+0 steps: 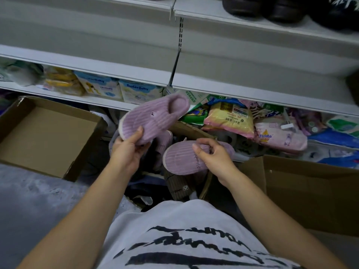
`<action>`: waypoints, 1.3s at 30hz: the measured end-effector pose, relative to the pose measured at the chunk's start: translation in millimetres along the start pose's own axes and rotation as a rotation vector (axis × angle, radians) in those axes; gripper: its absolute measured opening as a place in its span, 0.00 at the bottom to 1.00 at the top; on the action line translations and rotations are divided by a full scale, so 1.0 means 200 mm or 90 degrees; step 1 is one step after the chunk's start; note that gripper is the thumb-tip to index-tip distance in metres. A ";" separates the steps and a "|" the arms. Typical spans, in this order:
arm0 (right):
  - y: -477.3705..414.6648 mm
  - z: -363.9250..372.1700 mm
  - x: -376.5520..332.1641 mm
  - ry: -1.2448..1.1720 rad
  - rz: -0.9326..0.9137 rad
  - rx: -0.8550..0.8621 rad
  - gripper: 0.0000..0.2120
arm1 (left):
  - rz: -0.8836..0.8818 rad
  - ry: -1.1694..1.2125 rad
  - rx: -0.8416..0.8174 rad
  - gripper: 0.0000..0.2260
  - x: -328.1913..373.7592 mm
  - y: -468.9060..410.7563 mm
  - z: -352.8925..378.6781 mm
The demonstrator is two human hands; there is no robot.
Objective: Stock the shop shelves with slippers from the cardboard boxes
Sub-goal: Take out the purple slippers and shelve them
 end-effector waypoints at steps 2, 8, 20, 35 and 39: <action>0.01 0.03 -0.03 -0.027 -0.016 -0.013 0.17 | -0.031 -0.030 0.003 0.22 -0.10 0.03 0.05; 0.03 0.04 -0.02 -0.044 -0.030 -0.018 0.26 | -0.119 -0.054 -0.072 0.16 -0.31 0.13 0.16; 0.16 -0.17 0.10 -0.056 0.010 0.010 0.11 | -0.127 -0.395 -0.295 0.26 -0.47 0.28 0.24; 0.48 -1.18 0.20 0.179 -0.135 -0.099 0.06 | 0.570 -0.874 -0.656 0.34 -0.79 0.94 1.43; 0.61 -1.49 0.25 0.272 -0.137 -0.093 0.07 | 0.609 -0.949 -0.791 0.25 -1.12 1.12 1.72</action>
Point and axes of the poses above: each hand's wrist, its own y-axis away from the middle knuckle, its own z-axis out of the palm, x = y × z, the point moved 8 cm from there along -y, towards the middle knuckle
